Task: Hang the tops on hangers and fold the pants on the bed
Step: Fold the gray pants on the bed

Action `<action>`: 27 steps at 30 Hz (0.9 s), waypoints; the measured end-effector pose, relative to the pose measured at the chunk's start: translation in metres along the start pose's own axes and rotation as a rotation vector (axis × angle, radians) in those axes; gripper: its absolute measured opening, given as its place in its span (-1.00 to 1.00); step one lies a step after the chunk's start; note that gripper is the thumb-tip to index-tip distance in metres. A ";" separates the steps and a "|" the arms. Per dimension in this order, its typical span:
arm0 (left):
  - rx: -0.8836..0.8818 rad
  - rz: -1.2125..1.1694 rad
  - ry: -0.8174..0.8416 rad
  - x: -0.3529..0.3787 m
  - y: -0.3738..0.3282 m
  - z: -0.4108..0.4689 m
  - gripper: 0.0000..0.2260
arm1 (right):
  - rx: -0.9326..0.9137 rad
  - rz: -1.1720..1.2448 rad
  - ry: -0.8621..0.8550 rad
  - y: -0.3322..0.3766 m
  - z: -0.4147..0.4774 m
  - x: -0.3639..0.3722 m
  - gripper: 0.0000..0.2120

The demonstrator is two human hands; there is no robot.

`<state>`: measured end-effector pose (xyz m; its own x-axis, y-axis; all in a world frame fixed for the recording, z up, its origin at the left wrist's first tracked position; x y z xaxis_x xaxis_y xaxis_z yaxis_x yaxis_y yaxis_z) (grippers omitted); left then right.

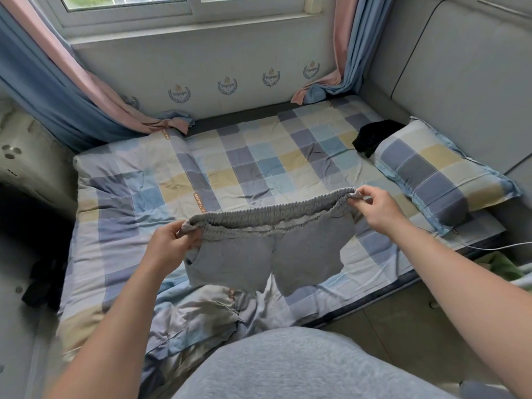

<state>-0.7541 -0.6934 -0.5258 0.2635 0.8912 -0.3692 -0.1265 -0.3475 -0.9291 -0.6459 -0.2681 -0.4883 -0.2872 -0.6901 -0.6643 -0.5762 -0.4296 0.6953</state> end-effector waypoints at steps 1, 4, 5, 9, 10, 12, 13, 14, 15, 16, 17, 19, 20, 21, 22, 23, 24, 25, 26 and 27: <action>0.053 0.099 -0.011 -0.001 -0.001 0.002 -0.92 | -0.014 -0.028 -0.024 -0.001 0.000 -0.002 -0.86; 0.153 0.235 -0.061 -0.004 -0.006 0.008 -0.80 | -0.045 0.039 -0.005 -0.001 -0.002 -0.004 -0.82; 0.138 0.170 -0.076 -0.005 -0.012 0.008 -0.74 | -0.051 0.050 -0.011 0.000 -0.003 -0.004 -0.81; -0.067 -0.225 -0.175 0.004 -0.027 0.012 -0.75 | -0.058 0.035 -0.074 0.006 -0.003 -0.003 -0.78; -0.145 -0.270 -0.191 0.008 -0.029 0.014 -0.76 | -0.032 0.036 -0.080 0.009 -0.002 -0.002 -0.76; -0.342 -0.387 -0.193 0.015 -0.035 0.017 -0.77 | 0.064 0.063 -0.079 0.013 -0.001 0.002 -0.74; -0.437 -0.461 -0.195 0.019 -0.039 0.016 -0.76 | 0.136 0.119 -0.058 0.015 -0.001 0.004 -0.74; -0.510 -0.528 -0.205 0.023 -0.043 0.015 -0.75 | 0.220 0.209 -0.014 0.017 -0.002 0.007 -0.75; -0.558 -0.586 -0.217 0.026 -0.048 0.014 -0.75 | 0.307 0.316 0.048 0.020 -0.005 0.010 -0.76; -0.582 -0.647 -0.222 0.029 -0.053 0.012 -0.76 | 0.386 0.421 0.117 0.024 -0.009 0.014 -0.77; -0.588 -0.708 -0.215 0.033 -0.059 0.010 -0.76 | 0.443 0.508 0.179 0.028 -0.014 0.017 -0.79; -0.568 -0.809 -0.179 0.041 -0.069 0.007 -0.74 | 0.485 0.623 0.285 0.039 -0.026 0.021 -0.82; -0.557 -0.837 -0.158 0.045 -0.076 0.005 -0.73 | 0.472 0.648 0.338 0.046 -0.032 0.023 -0.83; -0.542 -0.837 -0.130 0.049 -0.083 0.003 -0.73 | 0.440 0.653 0.389 0.052 -0.039 0.024 -0.85; -0.513 -0.816 -0.093 0.054 -0.091 0.001 -0.72 | 0.395 0.648 0.429 0.059 -0.046 0.027 -0.86; -0.471 -0.778 -0.049 0.059 -0.098 0.001 -0.73 | 0.346 0.639 0.460 0.065 -0.052 0.029 -0.88; -0.423 -0.738 -0.006 0.065 -0.106 -0.001 -0.73 | 0.299 0.631 0.488 0.071 -0.059 0.032 -0.88; -0.381 -0.706 0.031 0.071 -0.113 -0.002 -0.72 | 0.257 0.625 0.518 0.077 -0.065 0.035 -0.87; -0.344 -0.683 0.060 0.077 -0.119 -0.003 -0.72 | 0.218 0.614 0.540 0.082 -0.071 0.038 -0.85; -0.309 -0.659 0.085 0.081 -0.123 -0.005 -0.73 | 0.183 0.599 0.548 0.087 -0.076 0.041 -0.81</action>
<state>-0.7124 -0.5794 -0.4413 0.2669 0.9222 0.2799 0.3560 0.1756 -0.9178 -0.6492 -0.3780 -0.4343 -0.1989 -0.9779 0.0642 -0.5732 0.1692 0.8017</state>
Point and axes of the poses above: each hand's wrist, its own z-axis towards the middle knuckle, its own x-axis out of the palm, y = z × x, the point moved 1 cm from there along z, towards the middle knuckle, and after that the axes turned 14 degrees about x, right-handed, at the moved point
